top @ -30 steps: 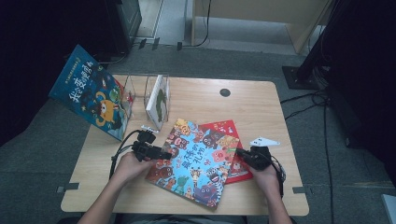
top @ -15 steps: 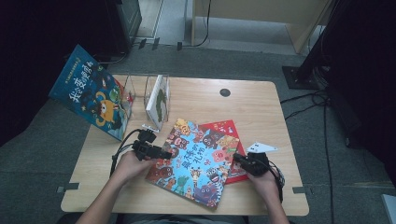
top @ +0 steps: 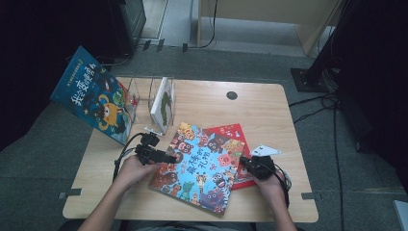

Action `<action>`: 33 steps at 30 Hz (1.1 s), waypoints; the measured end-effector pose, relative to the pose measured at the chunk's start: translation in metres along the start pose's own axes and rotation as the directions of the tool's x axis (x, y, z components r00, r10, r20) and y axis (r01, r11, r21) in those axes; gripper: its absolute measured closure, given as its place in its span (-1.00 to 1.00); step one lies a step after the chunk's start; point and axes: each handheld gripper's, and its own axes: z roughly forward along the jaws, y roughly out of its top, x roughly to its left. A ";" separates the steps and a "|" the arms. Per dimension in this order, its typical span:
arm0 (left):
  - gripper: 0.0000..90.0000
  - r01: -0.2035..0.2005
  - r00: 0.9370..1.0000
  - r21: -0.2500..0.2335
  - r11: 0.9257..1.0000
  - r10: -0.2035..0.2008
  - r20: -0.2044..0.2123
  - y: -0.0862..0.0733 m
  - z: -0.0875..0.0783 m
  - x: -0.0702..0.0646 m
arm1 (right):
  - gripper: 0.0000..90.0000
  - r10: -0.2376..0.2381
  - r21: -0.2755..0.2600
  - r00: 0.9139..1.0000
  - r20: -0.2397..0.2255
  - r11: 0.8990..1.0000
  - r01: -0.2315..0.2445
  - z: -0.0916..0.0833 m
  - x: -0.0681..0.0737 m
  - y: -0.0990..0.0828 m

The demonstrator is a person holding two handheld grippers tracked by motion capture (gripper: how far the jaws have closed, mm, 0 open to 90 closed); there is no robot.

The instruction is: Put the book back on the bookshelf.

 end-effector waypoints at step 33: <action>0.00 0.067 0.998 0.062 0.996 -0.067 -0.007 0.009 0.000 0.001 | 1.00 -0.016 -0.047 0.998 -0.057 0.999 0.013 0.000 0.004 -0.004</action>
